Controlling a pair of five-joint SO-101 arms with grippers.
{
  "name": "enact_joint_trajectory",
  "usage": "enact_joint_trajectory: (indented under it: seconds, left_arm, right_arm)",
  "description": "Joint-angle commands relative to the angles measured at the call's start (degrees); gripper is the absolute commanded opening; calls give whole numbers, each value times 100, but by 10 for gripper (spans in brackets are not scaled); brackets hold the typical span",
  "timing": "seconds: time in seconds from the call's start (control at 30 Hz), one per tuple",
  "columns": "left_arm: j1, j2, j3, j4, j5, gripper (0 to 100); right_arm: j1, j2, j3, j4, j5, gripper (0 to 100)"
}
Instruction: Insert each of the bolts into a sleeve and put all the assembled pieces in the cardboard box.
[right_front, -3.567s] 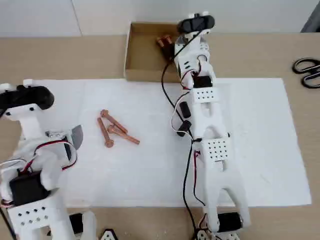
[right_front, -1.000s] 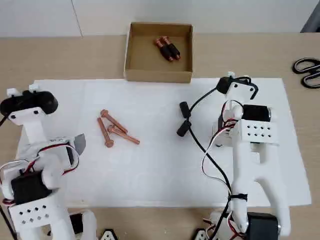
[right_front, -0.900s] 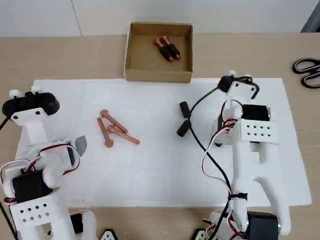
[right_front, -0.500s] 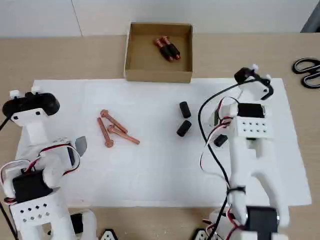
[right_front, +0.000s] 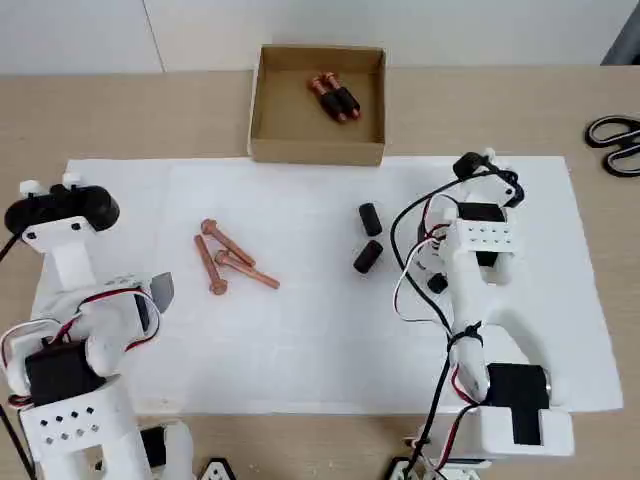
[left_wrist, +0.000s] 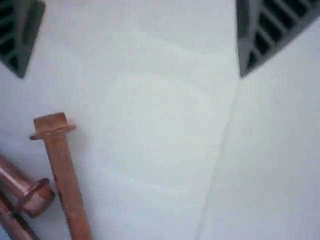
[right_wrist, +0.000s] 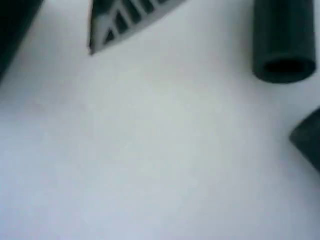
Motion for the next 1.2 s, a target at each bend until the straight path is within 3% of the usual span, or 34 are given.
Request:
enact_joint_trajectory:
  seconds: [0.0, 0.7, 0.9, 1.17]
  left_arm:
    - [-9, -88, -13, -26, -53, 258]
    - [-18, -88, -13, -26, -53, 258]
    - [-18, -88, -13, -26, -53, 258]
    - [-18, -88, -13, -26, -53, 258]
  right_arm:
    - [13, -22, -26, -145, -44, 187]
    - [163, 681, -123, -154, -26, 185]
    - [163, 681, -132, -154, -18, 13]
    - [189, 673, -484, -92, 44, 9]
